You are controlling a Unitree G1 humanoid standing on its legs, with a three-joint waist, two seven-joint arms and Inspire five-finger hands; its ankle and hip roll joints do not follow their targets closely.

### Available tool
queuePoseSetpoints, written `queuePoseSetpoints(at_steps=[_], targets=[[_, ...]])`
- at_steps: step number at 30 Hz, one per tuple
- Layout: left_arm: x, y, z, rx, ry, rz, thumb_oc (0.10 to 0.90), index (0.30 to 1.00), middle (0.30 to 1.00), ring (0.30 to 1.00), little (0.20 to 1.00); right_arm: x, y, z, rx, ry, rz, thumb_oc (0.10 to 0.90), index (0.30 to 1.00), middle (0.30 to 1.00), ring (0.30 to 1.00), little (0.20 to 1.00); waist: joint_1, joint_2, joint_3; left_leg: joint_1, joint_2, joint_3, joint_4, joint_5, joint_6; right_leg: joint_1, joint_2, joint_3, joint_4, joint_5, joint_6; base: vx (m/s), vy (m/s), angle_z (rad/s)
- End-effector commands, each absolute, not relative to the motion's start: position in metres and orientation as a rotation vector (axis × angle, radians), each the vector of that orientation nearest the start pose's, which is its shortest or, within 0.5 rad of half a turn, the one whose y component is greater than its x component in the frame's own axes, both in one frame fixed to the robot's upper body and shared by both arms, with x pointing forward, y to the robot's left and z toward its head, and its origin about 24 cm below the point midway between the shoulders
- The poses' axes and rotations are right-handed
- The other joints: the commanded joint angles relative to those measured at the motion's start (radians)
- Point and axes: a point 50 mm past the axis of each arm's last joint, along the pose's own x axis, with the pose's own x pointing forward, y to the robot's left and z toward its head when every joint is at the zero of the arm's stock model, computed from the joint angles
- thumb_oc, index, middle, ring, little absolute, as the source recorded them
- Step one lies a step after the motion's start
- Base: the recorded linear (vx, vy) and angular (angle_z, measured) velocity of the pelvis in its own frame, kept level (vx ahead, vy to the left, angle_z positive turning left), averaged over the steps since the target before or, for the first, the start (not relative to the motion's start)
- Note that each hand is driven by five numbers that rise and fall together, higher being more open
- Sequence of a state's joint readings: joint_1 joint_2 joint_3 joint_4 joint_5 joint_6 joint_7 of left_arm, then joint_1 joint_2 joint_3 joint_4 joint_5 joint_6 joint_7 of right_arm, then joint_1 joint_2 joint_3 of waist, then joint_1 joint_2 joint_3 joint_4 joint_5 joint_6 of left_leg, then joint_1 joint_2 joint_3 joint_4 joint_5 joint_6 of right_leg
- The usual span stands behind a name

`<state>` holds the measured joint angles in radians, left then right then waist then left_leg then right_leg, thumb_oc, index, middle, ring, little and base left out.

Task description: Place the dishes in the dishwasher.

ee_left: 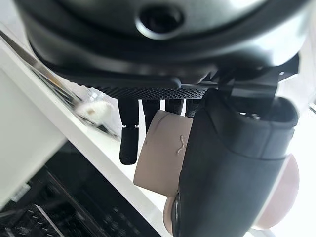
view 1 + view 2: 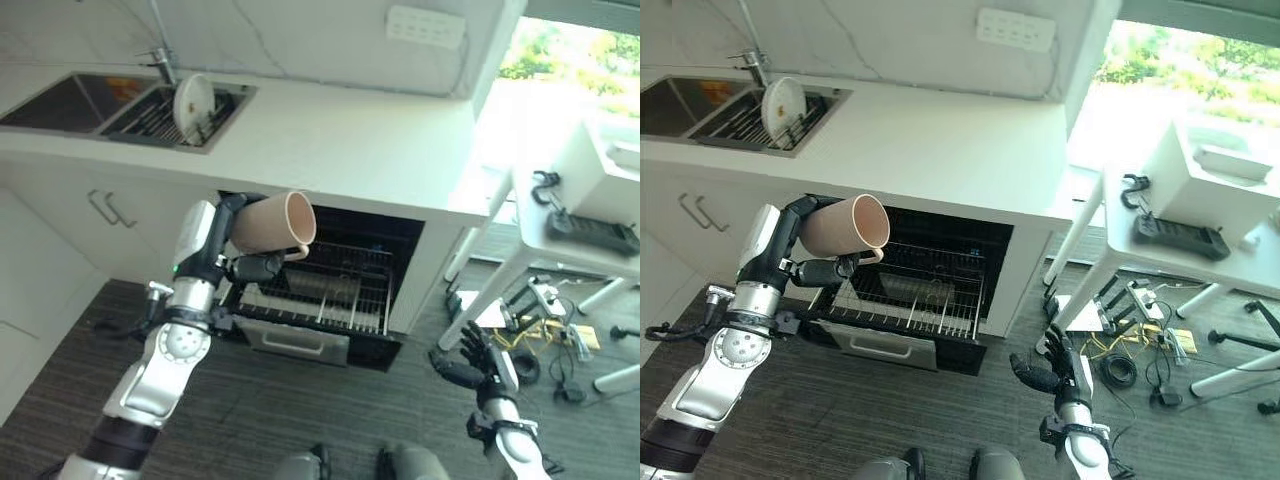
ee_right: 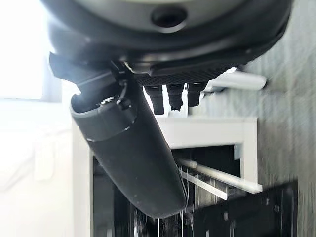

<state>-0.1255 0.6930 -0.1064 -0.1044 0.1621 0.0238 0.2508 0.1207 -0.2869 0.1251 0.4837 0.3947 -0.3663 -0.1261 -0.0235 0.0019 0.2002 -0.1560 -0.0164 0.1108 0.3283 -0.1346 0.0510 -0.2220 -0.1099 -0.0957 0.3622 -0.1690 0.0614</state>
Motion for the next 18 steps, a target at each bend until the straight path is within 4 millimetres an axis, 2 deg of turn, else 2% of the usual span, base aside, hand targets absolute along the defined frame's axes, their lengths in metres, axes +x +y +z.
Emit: queuePoseSetpoints(at_steps=[1, 2, 3, 4, 5, 6, 7, 8, 9, 11, 14, 18], targets=[[0.271, 0.227, 0.182, 0.798, -0.560, 0.208, 0.400, 0.300, 0.300, 0.300, 0.300, 0.204, -0.230, -0.027, 0.028, 0.108, -0.193, 0.800, 0.900, 0.900, 0.900, 0.900, -0.053, -0.004, -0.059, 0.062, 0.034, -0.006, -0.028, -0.008, -0.029, 0.069, 0.020, 0.023, -0.062, 0.093, 0.034, 0.12, -0.176, 0.42], [0.270, 0.226, 0.181, 0.787, -0.557, 0.211, 0.400, 0.300, 0.300, 0.300, 0.300, 0.205, -0.230, -0.026, 0.006, 0.108, -0.177, 0.800, 0.900, 0.900, 0.900, 0.900, -0.048, -0.018, -0.062, 0.083, 0.025, 0.012, -0.028, 0.009, -0.031, 0.080, 0.012, 0.036, -0.062, 0.086, 0.028, 0.18, -0.149, 0.51], [0.270, 0.223, 0.178, 0.779, -0.549, 0.200, 0.400, 0.300, 0.300, 0.300, 0.300, 0.207, -0.230, -0.025, -0.024, 0.107, -0.175, 0.800, 0.900, 0.900, 0.900, 0.900, -0.033, -0.043, -0.053, 0.094, 0.008, 0.003, -0.028, 0.085, -0.043, 0.102, 0.003, 0.070, -0.062, 0.079, 0.014, 0.16, -0.074, 0.37], [0.269, 0.223, 0.178, 0.776, -0.551, 0.191, 0.400, 0.300, 0.300, 0.300, 0.300, 0.209, -0.232, -0.023, -0.014, 0.101, -0.200, 0.800, 0.900, 0.900, 0.900, 0.900, -0.018, -0.047, -0.042, 0.056, 0.015, -0.024, 0.011, 0.126, -0.052, 0.122, 0.008, 0.080, -0.062, 0.072, 0.002, 0.14, 0.009, 0.13], [0.268, 0.223, 0.178, 0.782, -0.549, 0.181, 0.400, 0.300, 0.300, 0.300, 0.300, 0.210, -0.234, -0.022, 0.000, 0.092, -0.223, 0.800, 0.900, 0.900, 0.900, 0.900, -0.006, -0.041, -0.040, 0.039, 0.020, -0.050, -0.004, 0.136, -0.055, 0.135, 0.013, 0.080, -0.062, 0.065, -0.003, 0.11, 0.119, -0.04], [0.267, 0.224, 0.178, 0.784, -0.548, 0.174, 0.400, 0.300, 0.300, 0.300, 0.300, 0.211, -0.236, -0.021, 0.005, 0.084, -0.233, 0.800, 0.900, 0.900, 0.900, 0.900, -0.002, -0.034, -0.041, 0.037, 0.032, -0.063, -0.028, 0.131, -0.057, 0.142, 0.016, 0.079, -0.062, 0.059, -0.002, 0.14, 0.298, -0.21], [0.265, 0.224, 0.179, 0.782, -0.555, 0.161, 0.400, 0.300, 0.300, 0.300, 0.300, 0.212, -0.242, -0.015, 0.006, 0.050, -0.249, 0.800, 0.900, 0.900, 0.900, 0.900, 0.002, -0.012, -0.042, 0.004, 0.071, -0.090, -0.028, 0.099, -0.070, 0.153, 0.022, 0.067, -0.062, 0.047, 0.005, 0.13, 0.391, -0.29], [0.263, 0.223, 0.180, 0.776, -0.562, 0.153, 0.400, 0.300, 0.300, 0.300, 0.300, 0.212, -0.245, -0.011, 0.005, 0.024, -0.258, 0.800, 0.900, 0.900, 0.900, 0.900, 0.009, 0.007, -0.039, -0.051, 0.111, -0.116, -0.028, 0.118, -0.098, 0.170, 0.020, 0.053, -0.062, 0.033, 0.009, 0.15, 0.482, -0.13], [0.262, 0.222, 0.177, 0.761, -0.573, 0.145, 0.400, 0.300, 0.300, 0.300, 0.300, 0.212, -0.248, -0.006, -0.005, -0.016, -0.271, 0.800, 0.900, 0.900, 0.900, 0.900, 0.003, 0.016, -0.043, -0.081, 0.135, -0.113, -0.028, 0.130, -0.108, 0.184, -0.002, 0.034, -0.062, 0.022, 0.013, 0.11, 0.397, 0.02], [0.266, 0.215, 0.174, 0.758, -0.567, 0.100, 0.400, 0.300, 0.300, 0.300, 0.300, 0.212, -0.252, 0.008, 0.026, -0.094, -0.336, 0.800, 0.900, 0.900, 0.900, 0.900, -0.014, 0.030, -0.062, -0.082, 0.160, -0.082, -0.028, 0.095, -0.118, 0.181, -0.038, 0.005, -0.062, 0.021, 0.043, 0.08, 0.404, 0.01], [0.271, 0.210, 0.175, 0.746, -0.545, 0.100, 0.400, 0.300, 0.300, 0.300, 0.300, 0.214, -0.252, 0.015, 0.035, -0.131, -0.342, 0.800, 0.900, 0.900, 0.900, 0.900, -0.025, 0.029, -0.088, -0.045, 0.139, -0.084, -0.028, 0.052, -0.116, 0.144, -0.084, -0.006, -0.062, 0.053, 0.077, 0.05, 0.184, -0.30], [0.272, 0.213, 0.176, 0.724, -0.540, 0.097, 0.400, 0.300, 0.300, 0.300, 0.300, 0.214, -0.247, 0.015, 0.053, -0.117, -0.354, 0.800, 0.900, 0.900, 0.900, 0.900, -0.026, 0.020, -0.115, -0.030, 0.137, -0.067, -0.028, 0.033, -0.107, 0.120, -0.104, 0.000, -0.062, 0.063, 0.090, 0.04, 0.006, -0.44]])
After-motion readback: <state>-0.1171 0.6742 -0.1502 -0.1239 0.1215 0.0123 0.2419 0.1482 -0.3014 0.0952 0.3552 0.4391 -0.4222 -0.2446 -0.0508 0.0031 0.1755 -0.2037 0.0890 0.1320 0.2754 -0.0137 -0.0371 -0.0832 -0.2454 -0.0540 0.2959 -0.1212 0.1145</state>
